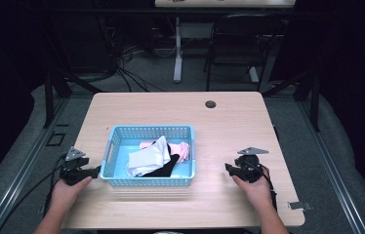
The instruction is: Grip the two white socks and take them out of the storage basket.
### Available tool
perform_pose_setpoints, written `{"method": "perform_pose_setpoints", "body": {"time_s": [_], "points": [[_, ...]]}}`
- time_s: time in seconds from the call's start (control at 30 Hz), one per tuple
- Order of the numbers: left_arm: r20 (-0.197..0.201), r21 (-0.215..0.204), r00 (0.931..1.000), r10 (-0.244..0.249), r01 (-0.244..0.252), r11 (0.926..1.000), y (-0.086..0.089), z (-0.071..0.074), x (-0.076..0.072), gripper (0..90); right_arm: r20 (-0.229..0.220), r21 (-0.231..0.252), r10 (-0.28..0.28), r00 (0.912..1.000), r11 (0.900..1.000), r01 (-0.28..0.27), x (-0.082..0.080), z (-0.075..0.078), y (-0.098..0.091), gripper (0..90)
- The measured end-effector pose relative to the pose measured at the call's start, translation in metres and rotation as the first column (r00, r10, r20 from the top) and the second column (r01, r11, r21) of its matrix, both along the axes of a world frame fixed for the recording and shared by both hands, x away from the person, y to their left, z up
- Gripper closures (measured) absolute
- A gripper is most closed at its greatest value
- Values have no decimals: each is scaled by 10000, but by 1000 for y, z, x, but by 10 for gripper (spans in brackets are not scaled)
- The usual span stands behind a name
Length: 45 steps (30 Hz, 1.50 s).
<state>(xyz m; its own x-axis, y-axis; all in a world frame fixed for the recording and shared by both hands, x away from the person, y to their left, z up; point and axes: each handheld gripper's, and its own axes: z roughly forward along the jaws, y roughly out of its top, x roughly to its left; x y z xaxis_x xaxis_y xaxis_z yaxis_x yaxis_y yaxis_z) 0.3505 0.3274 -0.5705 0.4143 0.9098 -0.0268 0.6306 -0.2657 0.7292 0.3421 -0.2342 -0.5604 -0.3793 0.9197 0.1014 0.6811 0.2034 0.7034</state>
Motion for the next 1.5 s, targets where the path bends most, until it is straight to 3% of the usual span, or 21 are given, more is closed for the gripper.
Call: {"method": "perform_pose_setpoints", "body": {"time_s": [0.83, 1.17, 1.33, 1.5], "points": [[-51, 5, 10000, 85, -85, 10000, 2, -1, -1, 273, 3, 78, 271, 9996, 9996, -271, -1, 4, 12, 529], [7, -93, 10000, 69, -68, 9999, 2, -1, 0, 273, 405, 184, 338, 9986, 9992, -345, -1, 31, 26, 523], [-14, -128, 10000, 99, -99, 9999, 1, 0, 1, 273, 358, -135, 291, 9989, 9995, -286, 1, 38, 29, 520], [-31, -114, 10000, 69, -69, 9999, 1, -1, 1, 273, 240, -52, 501, 9985, 9987, -500, 9, 55, 35, 526]]}}
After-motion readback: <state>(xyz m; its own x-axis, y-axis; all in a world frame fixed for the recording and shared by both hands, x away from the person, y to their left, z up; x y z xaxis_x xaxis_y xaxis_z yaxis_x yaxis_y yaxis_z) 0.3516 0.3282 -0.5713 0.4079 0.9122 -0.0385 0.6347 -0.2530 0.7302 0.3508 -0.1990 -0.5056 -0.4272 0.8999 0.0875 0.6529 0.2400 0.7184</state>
